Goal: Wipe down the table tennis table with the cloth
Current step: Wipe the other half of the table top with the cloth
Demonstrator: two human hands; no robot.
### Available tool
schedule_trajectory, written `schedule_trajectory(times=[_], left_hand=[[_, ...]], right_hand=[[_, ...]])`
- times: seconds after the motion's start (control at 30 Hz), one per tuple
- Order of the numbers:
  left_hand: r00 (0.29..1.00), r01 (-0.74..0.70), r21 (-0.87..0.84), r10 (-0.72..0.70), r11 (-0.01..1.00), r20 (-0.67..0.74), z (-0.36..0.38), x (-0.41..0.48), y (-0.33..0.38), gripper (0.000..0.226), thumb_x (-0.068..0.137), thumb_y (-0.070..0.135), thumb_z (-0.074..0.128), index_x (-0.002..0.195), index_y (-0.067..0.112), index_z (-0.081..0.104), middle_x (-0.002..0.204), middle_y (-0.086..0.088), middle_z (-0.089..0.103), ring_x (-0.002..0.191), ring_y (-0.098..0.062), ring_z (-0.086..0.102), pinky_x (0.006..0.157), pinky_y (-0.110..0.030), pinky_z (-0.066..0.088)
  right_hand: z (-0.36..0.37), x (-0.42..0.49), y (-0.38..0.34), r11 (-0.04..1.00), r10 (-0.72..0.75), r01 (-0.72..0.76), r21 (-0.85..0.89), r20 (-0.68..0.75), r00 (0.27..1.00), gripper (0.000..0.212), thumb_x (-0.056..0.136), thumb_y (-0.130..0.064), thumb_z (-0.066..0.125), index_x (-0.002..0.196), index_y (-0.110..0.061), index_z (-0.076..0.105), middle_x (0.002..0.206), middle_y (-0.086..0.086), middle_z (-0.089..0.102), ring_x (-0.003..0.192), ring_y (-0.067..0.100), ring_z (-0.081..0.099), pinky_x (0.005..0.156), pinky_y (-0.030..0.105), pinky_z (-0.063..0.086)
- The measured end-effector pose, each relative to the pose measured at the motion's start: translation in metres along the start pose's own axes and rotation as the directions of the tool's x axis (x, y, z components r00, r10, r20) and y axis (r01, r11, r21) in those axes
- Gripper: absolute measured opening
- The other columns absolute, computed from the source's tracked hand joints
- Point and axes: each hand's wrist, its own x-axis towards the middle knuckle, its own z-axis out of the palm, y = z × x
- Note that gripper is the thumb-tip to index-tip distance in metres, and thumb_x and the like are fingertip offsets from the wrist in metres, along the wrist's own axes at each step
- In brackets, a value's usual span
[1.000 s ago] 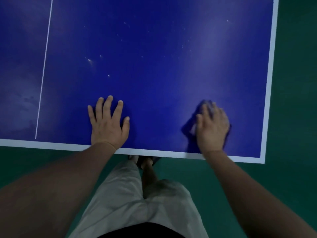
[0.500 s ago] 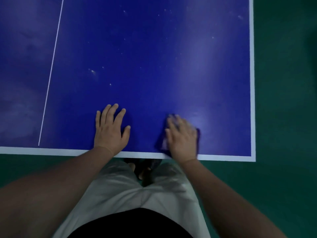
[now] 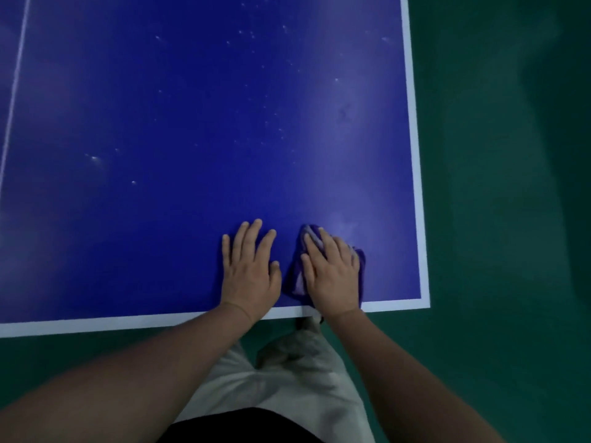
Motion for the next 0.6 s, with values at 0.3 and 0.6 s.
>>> schedule_trajectory(times=[0.3,0.6], left_hand=[[0.95,0.301,0.051,-0.295,0.952,-0.097,0.066,0.01,0.094,0.058,0.094,0.038,0.039,0.147,0.015,0.044,0.162,-0.008,0.029,0.153,-0.027,0.012,0.123,-0.056,0.002],[0.935,0.328,0.191,-0.29,0.925,-0.203,0.085,0.014,0.094,0.058,0.094,0.043,0.037,0.144,0.013,0.04,0.159,-0.011,0.029,0.153,-0.028,0.013,0.122,-0.058,0.003]], right_hand=[[-0.014,0.03,0.143,0.987,0.159,-0.158,0.016,-0.046,0.986,0.051,0.102,-0.045,0.036,0.146,-0.026,0.052,0.151,0.004,0.048,0.124,0.034,0.046,0.102,0.053,0.039],[-0.018,0.056,0.208,0.808,-0.587,0.589,-0.003,0.085,0.805,0.044,0.103,-0.047,0.042,0.142,-0.033,0.055,0.148,0.0,0.052,0.127,0.033,0.046,0.105,0.055,0.032]])
